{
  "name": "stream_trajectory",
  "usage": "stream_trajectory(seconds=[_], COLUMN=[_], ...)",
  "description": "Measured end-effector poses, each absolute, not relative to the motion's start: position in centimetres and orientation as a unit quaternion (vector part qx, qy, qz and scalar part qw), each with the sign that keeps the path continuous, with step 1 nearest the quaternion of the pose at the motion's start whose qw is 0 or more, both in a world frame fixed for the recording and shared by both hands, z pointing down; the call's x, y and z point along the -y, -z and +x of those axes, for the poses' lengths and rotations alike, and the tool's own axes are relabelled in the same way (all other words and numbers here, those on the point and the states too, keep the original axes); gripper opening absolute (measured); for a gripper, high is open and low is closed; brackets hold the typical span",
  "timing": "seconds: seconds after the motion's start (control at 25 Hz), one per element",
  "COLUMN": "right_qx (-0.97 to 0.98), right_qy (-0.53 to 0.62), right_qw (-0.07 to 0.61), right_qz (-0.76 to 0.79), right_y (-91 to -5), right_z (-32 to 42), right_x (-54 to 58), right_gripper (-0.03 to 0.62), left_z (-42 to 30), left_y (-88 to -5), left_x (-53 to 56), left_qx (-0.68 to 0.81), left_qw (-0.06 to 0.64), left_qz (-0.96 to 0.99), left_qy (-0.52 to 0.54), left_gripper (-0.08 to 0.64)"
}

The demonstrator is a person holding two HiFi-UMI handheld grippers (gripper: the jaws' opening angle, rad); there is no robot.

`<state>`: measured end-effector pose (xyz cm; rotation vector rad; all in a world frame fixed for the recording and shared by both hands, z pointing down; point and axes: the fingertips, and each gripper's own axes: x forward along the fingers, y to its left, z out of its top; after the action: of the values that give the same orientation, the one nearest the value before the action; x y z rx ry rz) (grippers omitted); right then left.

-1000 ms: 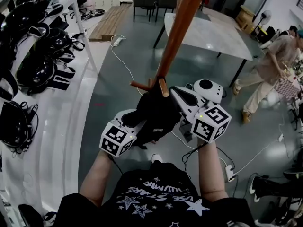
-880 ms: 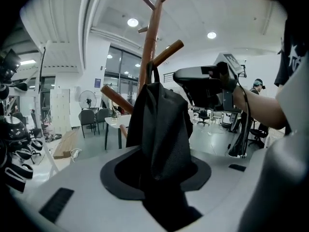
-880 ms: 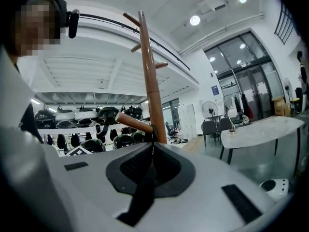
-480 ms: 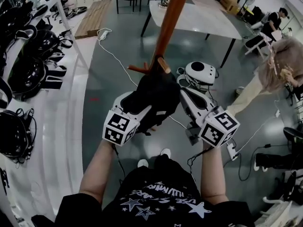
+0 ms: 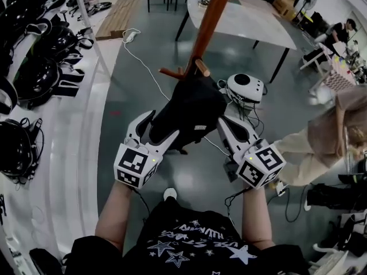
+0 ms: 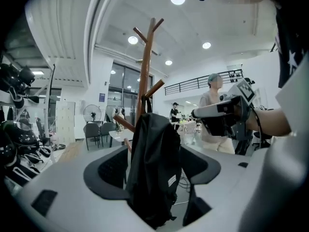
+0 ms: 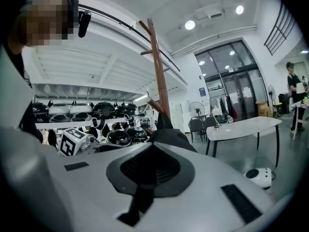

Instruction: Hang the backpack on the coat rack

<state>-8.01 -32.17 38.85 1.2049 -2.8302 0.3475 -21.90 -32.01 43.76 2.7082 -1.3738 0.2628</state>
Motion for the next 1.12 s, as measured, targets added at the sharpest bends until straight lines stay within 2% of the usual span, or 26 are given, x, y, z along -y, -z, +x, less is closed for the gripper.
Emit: stream_trajectory(seconds=[0.36,0.68,1.12], right_qx=[0.913,0.908,0.904], right_qy=[-0.071,-0.081,-0.094], right_qw=[0.047,0.049,0.053], right_qz=[0.399,0.409,0.414], right_y=[-39.2,-40.7,-42.5], right_z=[-3.5,1.4,6.5], right_x=[28.7,26.1,22.3], right_gripper=[0.012,0.012,0.011], left_z=[-18.7,-14.8,-10.6], left_y=[-41.9,-42.3,-45.0], left_x=[26.1,22.2,17.8], left_qx=[0.484,0.493,0.506], left_qw=[0.035,0.06,0.076], left_qz=[0.871,0.866,0.853], left_qy=[-0.073,-0.055,-0.106], left_gripper=[0.331,0.045,0.02])
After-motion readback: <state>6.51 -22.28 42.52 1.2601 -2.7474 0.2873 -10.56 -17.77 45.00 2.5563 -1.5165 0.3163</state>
